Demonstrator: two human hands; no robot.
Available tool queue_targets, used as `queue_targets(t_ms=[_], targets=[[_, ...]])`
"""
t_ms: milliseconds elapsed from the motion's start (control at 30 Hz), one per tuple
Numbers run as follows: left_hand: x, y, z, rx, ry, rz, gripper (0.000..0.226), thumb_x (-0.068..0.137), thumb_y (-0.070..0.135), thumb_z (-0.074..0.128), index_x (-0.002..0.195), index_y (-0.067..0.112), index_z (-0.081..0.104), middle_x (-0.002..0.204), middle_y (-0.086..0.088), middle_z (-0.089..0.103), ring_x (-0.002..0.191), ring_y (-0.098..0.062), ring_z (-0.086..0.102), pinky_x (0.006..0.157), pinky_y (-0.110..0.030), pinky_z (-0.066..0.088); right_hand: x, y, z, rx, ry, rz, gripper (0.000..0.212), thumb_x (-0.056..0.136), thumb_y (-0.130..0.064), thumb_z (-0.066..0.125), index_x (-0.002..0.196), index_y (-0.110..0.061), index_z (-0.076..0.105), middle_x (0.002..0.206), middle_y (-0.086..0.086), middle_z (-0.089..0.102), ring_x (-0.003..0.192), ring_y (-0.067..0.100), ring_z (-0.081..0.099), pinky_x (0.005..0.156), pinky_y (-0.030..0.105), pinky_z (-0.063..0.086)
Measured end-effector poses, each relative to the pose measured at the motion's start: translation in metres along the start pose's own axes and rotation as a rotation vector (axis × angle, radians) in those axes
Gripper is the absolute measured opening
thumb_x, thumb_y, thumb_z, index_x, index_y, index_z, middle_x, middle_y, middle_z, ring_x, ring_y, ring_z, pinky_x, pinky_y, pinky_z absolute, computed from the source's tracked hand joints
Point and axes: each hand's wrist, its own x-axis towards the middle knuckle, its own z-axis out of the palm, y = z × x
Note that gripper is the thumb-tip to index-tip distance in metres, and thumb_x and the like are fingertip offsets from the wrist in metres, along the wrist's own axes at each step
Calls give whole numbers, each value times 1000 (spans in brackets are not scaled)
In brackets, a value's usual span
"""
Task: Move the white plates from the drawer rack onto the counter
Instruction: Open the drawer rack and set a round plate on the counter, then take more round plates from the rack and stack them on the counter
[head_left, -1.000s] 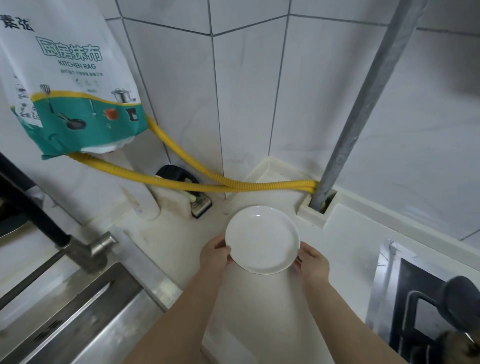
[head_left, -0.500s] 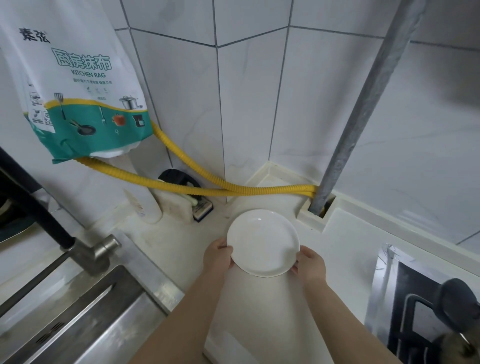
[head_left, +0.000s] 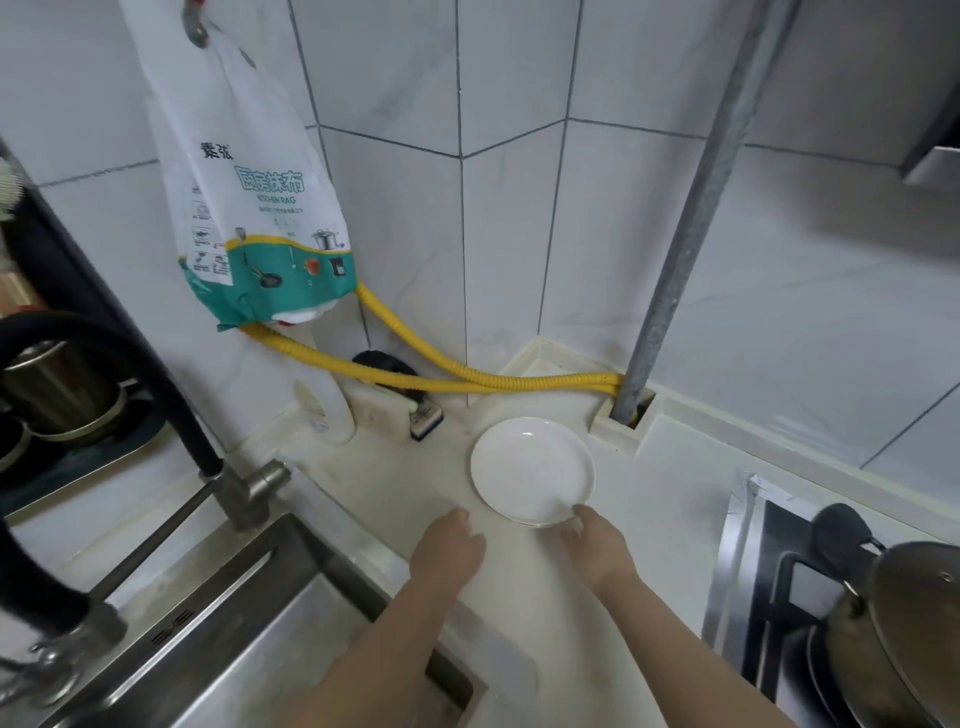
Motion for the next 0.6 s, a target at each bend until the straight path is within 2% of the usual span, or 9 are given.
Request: queue_targets(t_ms=[233, 367, 500, 600], targets=[[-48, -13, 5, 304, -8, 90, 48, 97, 29, 39, 145, 20, 38, 150, 1, 41, 137, -19, 41, 110, -33, 34, -50, 9, 16, -200, -88, -80, 49, 97, -20, 39, 144, -9, 32, 149, 7, 40, 138, 21, 37, 111, 27, 29], [-89, -18, 8, 437, 19, 137, 43, 97, 29, 37, 138, 17, 45, 143, -2, 48, 130, -20, 47, 105, -32, 38, -85, 12, 18, -250, -90, -141, 46, 97, -19, 38, 142, -8, 35, 146, 10, 43, 135, 24, 41, 108, 27, 32], [-129, -26, 11, 552, 47, 135, 43, 97, 30, 35, 135, 17, 47, 142, -3, 49, 129, -22, 48, 102, -32, 39, -118, 19, 20, -329, -96, -200, 37, 95, -17, 39, 129, -7, 49, 135, 12, 52, 126, 27, 48, 102, 32, 39], [-158, -30, 18, 654, 73, 101, 41, 95, 31, 35, 128, 16, 52, 137, -5, 54, 124, -25, 52, 99, -35, 40, -137, 34, 21, -430, -103, -259, 15, 93, -19, 39, 98, -13, 51, 125, 13, 57, 118, 29, 53, 95, 35, 44]])
